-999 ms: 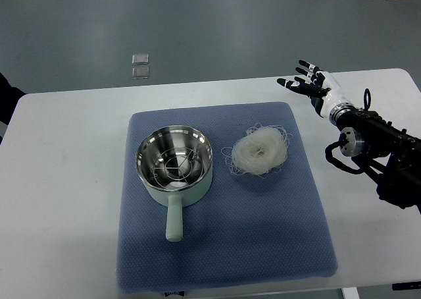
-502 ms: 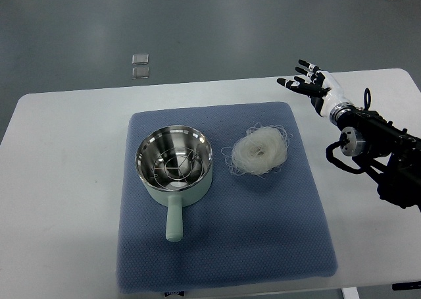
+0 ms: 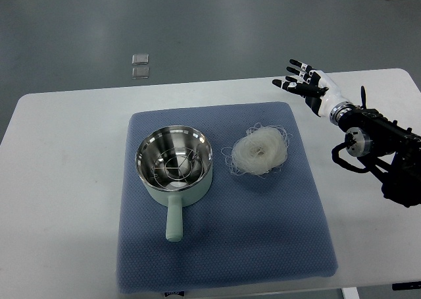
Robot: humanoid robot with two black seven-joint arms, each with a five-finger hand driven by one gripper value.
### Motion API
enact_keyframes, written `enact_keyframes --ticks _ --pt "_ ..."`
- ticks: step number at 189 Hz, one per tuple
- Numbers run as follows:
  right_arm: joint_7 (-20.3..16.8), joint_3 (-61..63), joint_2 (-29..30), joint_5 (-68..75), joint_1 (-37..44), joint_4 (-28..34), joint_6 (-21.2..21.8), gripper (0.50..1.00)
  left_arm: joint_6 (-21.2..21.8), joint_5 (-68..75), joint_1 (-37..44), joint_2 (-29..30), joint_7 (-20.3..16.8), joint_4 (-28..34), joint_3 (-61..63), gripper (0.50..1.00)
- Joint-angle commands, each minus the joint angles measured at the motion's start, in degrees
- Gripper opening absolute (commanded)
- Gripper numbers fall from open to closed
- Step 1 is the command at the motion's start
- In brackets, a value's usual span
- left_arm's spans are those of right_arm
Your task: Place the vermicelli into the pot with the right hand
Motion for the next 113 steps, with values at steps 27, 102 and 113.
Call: enact_keyframes --ticks 27,102,113 --pt "2.89 -0.05 -0.16 0.08 0.36 -0.49 0.12 0.921 0.00 -0.01 0.00 0.00 0.01 0.01 0.00 1.000" --pt "2.80 -0.14 -1.04 -0.53 1.06 -0.49 0.56 0.921 0.00 -0.01 0.00 0.00 0.01 -0.08 0.00 1.000" --pt "2.80 -0.23 -1.30 -0.80 1.15 -0.40 1.43 0.921 0.00 -0.01 0.00 0.00 0.01 -0.08 0.00 1.000"
